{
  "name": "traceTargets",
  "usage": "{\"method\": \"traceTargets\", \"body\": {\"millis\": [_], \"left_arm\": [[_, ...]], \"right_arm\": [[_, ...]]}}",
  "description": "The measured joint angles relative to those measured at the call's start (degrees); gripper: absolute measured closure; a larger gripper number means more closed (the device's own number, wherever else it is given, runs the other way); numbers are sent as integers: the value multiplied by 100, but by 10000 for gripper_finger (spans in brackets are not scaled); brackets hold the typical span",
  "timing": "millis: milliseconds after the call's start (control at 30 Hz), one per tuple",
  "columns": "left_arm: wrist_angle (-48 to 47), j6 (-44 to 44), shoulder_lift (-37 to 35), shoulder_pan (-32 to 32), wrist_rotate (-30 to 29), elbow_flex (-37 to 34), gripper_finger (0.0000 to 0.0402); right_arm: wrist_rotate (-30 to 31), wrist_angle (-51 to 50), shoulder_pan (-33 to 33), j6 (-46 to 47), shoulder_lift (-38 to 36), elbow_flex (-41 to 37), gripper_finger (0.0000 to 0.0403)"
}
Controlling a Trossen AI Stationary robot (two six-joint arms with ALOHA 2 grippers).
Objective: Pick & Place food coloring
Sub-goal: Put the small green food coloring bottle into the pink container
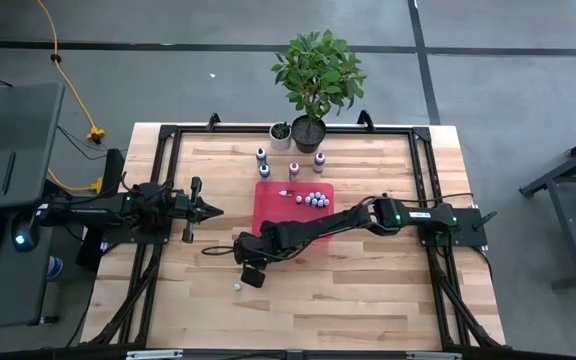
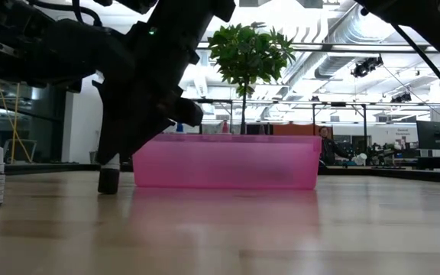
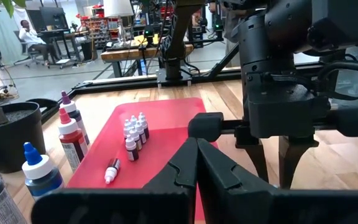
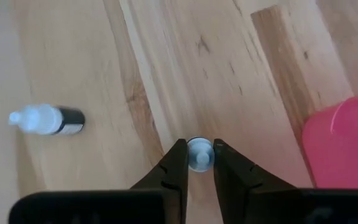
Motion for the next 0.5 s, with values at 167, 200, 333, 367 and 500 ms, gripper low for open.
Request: {"method": "traceTargets", "body": {"millis": [167, 200, 333, 367, 500], "left_arm": [[0, 0, 0, 0, 1, 1, 401], [0, 0, 2, -2, 0, 1, 401], [0, 0, 2, -1, 0, 1, 401], [0, 0, 1, -1, -1, 0, 401], [0, 2, 2, 0, -1, 1, 401]], "right_arm": [[-136, -5, 0, 15, -35, 17, 358], [-236, -39, 0, 15, -35, 76, 358], [-486, -56, 0, 17, -44, 285, 358], [-513, -98, 0, 17, -44, 356, 358], [-513, -358, 6, 19, -57, 723, 358]]}}
